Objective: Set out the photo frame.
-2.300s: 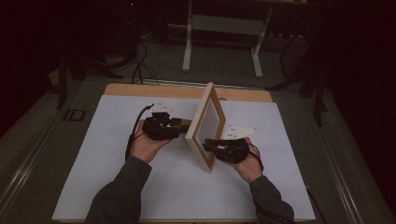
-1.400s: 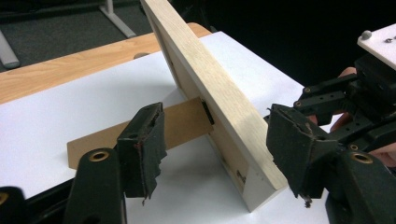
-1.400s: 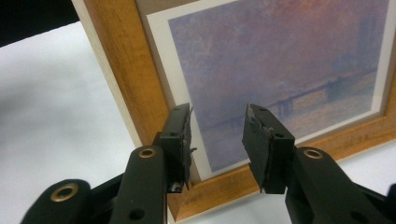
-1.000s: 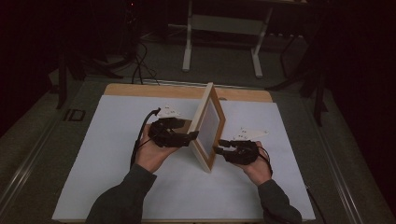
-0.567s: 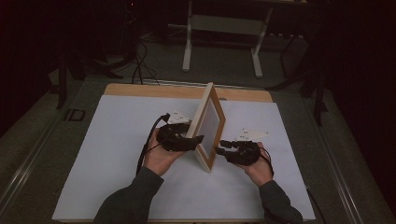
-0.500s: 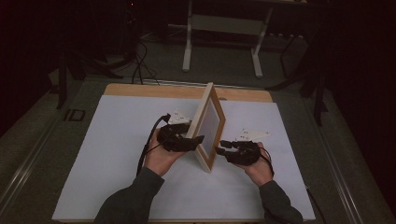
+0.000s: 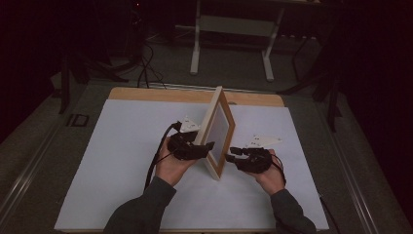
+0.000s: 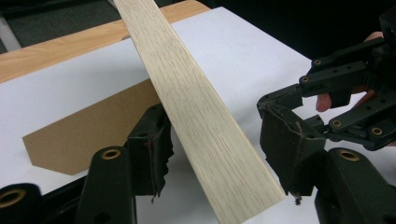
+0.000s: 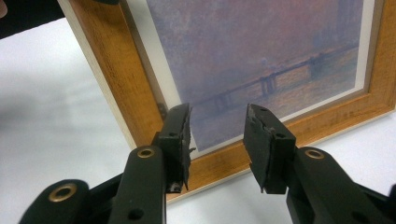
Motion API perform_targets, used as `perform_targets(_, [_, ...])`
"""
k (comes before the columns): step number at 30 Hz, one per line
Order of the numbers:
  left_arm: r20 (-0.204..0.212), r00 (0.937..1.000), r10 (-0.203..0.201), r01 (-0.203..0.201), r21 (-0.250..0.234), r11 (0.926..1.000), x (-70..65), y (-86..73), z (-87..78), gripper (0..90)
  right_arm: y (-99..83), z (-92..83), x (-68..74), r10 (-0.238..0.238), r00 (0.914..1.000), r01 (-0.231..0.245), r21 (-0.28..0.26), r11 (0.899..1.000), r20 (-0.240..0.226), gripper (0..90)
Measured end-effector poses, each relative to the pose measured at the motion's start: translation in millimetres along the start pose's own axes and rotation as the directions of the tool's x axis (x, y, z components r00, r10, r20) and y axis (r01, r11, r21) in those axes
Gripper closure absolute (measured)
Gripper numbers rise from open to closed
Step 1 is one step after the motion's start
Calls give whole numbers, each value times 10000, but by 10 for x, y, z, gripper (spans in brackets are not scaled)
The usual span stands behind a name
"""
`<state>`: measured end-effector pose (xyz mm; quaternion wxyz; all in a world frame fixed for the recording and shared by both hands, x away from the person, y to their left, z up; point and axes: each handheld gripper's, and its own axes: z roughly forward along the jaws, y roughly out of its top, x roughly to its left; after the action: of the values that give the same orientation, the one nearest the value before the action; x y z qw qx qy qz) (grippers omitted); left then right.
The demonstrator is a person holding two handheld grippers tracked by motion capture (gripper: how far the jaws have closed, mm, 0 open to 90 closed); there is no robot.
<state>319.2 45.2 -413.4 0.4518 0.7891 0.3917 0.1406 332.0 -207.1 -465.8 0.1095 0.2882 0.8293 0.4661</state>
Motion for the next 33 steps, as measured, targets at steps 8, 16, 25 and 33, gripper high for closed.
perform_targets(8, [-40,9997,-234,234,-11,9997,11,-15,10,538,-23,-20,-18,96,10000,-96,-31,9999,12,604])
perform_targets(16, [-218,9992,-338,340,88,9994,-11,-7,15,558,-30,-14,-20,121,9999,-121,-14,9999,-12,599])
perform_targets(25, [-261,9991,-324,327,96,9994,-26,1,27,594,-41,-41,-46,160,9999,-160,-73,9998,35,597])
perform_targets(33, [-339,9991,-252,257,145,9996,-16,11,22,606,-44,-85,-71,191,9997,-190,-86,9998,122,596])
